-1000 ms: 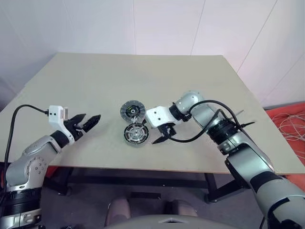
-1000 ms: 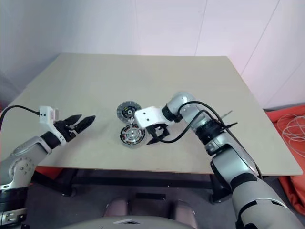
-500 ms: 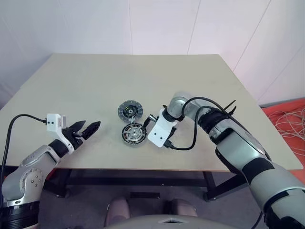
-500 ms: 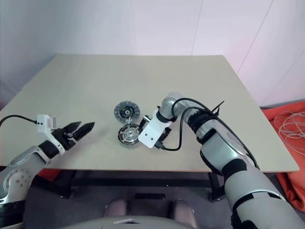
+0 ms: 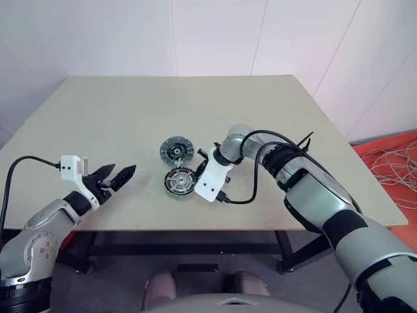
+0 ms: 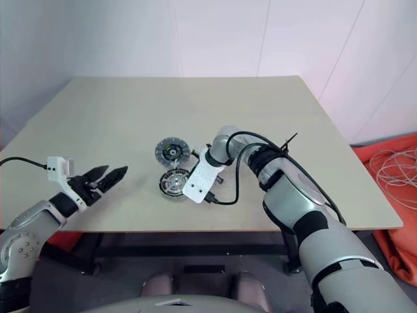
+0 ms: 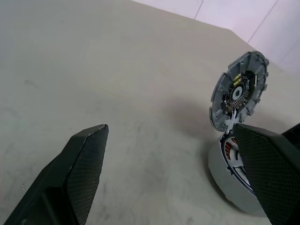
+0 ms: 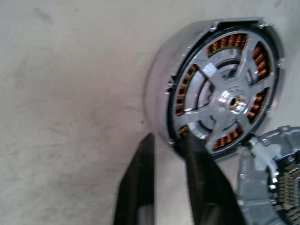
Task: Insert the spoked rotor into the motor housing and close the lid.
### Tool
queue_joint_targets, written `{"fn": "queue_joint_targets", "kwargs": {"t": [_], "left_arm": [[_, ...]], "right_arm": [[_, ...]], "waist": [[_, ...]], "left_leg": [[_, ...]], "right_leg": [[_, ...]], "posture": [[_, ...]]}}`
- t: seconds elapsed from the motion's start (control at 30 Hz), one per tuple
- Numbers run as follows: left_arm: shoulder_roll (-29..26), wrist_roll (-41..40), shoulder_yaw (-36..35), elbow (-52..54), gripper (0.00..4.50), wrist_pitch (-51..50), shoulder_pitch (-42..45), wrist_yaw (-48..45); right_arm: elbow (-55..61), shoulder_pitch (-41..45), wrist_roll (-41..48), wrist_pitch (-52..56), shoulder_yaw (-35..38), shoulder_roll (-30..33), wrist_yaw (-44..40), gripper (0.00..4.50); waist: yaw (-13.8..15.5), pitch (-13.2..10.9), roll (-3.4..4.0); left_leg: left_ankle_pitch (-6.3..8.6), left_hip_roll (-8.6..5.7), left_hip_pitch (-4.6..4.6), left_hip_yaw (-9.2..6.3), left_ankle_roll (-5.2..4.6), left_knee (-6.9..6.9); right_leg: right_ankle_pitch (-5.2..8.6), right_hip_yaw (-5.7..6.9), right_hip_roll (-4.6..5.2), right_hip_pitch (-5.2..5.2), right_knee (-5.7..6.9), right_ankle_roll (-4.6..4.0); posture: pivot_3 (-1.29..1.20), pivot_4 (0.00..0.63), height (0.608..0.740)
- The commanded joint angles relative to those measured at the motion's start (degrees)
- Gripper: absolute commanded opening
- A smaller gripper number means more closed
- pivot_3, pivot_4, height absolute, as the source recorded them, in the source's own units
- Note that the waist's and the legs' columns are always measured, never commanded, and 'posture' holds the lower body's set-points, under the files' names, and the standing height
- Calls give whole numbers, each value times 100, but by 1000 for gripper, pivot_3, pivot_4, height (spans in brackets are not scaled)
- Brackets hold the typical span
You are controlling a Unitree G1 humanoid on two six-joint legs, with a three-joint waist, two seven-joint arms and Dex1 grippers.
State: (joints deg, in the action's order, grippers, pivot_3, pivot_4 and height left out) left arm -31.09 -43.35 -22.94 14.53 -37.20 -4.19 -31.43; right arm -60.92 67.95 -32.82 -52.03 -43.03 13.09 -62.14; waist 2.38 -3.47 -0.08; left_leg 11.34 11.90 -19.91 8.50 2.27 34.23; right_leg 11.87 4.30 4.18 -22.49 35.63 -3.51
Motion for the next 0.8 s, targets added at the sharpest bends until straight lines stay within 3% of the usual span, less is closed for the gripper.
{"fn": "queue_joint_targets", "kwargs": {"t": [0.03, 0.37, 0.8], "left_arm": [[-304, 116, -17, 312, 4500, 247, -137, -477], [-1038, 723, 475, 326, 4500, 653, -403, -1522], [-1049, 1116, 855, -411, 4500, 939, 418, -1943]], "right_arm": [[-57, 116, 15, 70, 51, 35, -128, 20], [272, 214, 205, 605, 239, 232, -691, 4], [2589, -366, 522, 2845, 515, 1000, -2090, 4]], "waist": [[-3, 0, 1], [18, -10, 14], [39, -15, 17]], "left_leg": [[1, 1, -4, 0, -1, 0], [1, -3, -9, 1, -1, 0], [0, -2, -21, 5, -1, -1]], "right_leg": [[1, 0, 0, -4, 1, -3], [1, -8, 1, -13, 6, -3], [0, -11, -1, -26, 9, -7]], "posture": [[0, 0, 740], [0, 0, 740], [0, 0, 740]]}}
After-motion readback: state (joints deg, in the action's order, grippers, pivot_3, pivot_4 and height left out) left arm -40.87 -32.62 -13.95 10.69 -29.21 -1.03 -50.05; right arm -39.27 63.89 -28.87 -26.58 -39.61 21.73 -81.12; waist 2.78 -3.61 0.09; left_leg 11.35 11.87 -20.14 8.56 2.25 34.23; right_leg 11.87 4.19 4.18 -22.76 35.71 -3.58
